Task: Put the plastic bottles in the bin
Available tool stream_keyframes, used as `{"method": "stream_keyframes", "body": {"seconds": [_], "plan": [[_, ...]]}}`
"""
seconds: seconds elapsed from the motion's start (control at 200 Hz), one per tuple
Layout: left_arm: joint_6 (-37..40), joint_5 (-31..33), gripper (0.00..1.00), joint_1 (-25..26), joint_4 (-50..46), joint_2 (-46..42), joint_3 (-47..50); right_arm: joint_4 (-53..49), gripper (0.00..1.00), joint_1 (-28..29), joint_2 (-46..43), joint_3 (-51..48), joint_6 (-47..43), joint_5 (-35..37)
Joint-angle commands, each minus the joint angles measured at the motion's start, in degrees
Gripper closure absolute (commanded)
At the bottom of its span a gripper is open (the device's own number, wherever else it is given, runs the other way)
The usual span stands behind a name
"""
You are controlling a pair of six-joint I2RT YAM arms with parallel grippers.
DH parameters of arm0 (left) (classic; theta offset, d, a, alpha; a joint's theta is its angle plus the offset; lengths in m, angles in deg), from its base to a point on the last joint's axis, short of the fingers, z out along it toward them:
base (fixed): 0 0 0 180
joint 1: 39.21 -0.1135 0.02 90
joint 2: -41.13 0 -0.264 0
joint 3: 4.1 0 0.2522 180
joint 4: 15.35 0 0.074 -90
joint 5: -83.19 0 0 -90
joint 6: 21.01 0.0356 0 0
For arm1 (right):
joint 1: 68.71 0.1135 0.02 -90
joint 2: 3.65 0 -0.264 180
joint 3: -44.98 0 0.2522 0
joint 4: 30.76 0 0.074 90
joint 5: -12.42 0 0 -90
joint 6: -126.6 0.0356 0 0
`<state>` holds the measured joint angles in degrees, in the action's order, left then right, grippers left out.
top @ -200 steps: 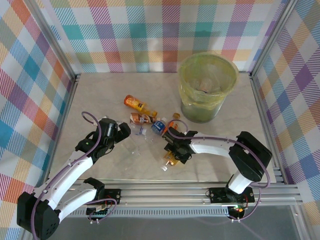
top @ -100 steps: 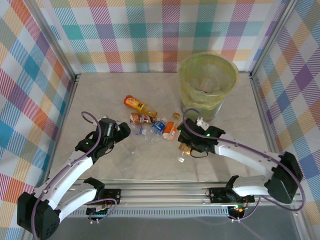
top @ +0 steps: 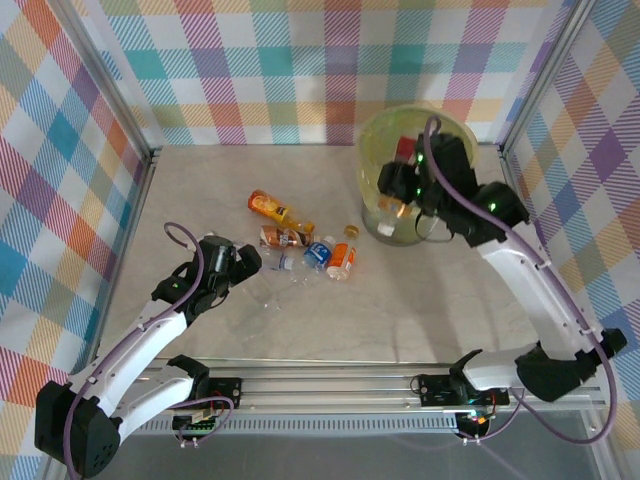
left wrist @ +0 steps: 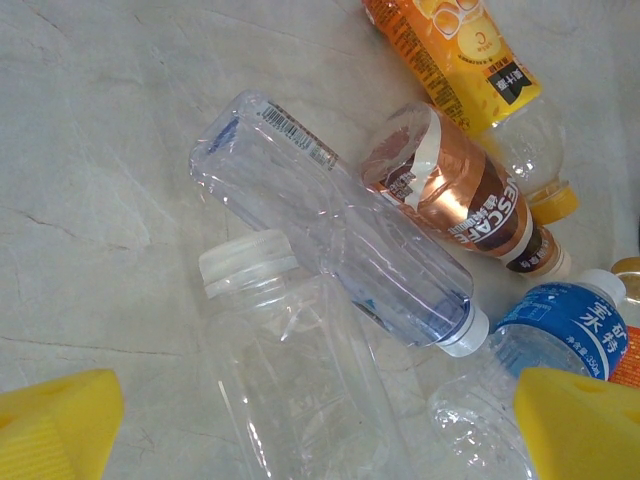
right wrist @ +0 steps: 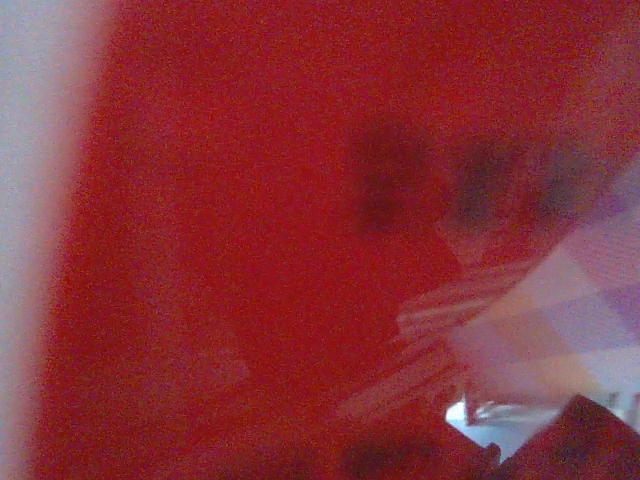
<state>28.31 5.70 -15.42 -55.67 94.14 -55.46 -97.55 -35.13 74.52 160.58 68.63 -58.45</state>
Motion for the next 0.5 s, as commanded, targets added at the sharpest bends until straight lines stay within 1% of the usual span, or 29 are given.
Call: {"method": "stream_keyframes", "body": {"seconds": [0.0, 0.075, 0.18, 0.37, 0.42, 0.495], "plan": [[0.24, -0.21, 0.0, -1.03, 0.9, -1.07, -1.14, -1.72, 0.44, -2.82, 5.44, 7.69, -9.24, -2.82], [0.26, -0.23, 0.0, -1.03, 0.69, -1.28, -1.2, -1.7, 0.44, -6.27, 9.54, 12.84, -10.59, -4.49], [0.28, -0.2, 0.0, -1.03, 0.24, -1.36, -1.48, -4.17, 0.43, -10.84, 16.3, 21.84, -11.86, -7.53], [0.52, -0.36, 0.0, -1.03, 0.37, -1.42, -1.77, -14.18, 0.43, -16.24, 30.2, 41.33, -17.26, -9.18], [0.62, -0.45, 0.0, -1.03, 0.34, -1.27, -1.89, -17.38, 0.43, -17.3, 33.11, 46.44, -18.65, -8.52], [0.85, -0.38, 0.0, -1.03, 0.39, -1.22, -1.95, -21.16, 0.43, -18.94, 37.08, 51.57, -20.63, -8.74]]}}
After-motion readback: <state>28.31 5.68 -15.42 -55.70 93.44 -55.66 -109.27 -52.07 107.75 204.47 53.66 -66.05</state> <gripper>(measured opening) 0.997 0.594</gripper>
